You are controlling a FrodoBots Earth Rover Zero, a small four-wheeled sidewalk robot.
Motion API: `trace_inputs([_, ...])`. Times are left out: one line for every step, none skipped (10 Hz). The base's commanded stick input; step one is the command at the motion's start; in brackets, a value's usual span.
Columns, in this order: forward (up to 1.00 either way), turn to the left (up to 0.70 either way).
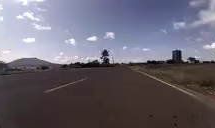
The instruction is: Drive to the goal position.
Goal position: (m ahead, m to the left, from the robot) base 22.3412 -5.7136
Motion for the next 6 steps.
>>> trace_inputs([0.0, 0.0])
trace_inputs([0.0, 0.0])
trace_inputs([0.0, 0.0])
trace_inputs([0.37, 0.0])
trace_inputs([0.76, 0.0])
trace_inputs([0.85, 0.0])
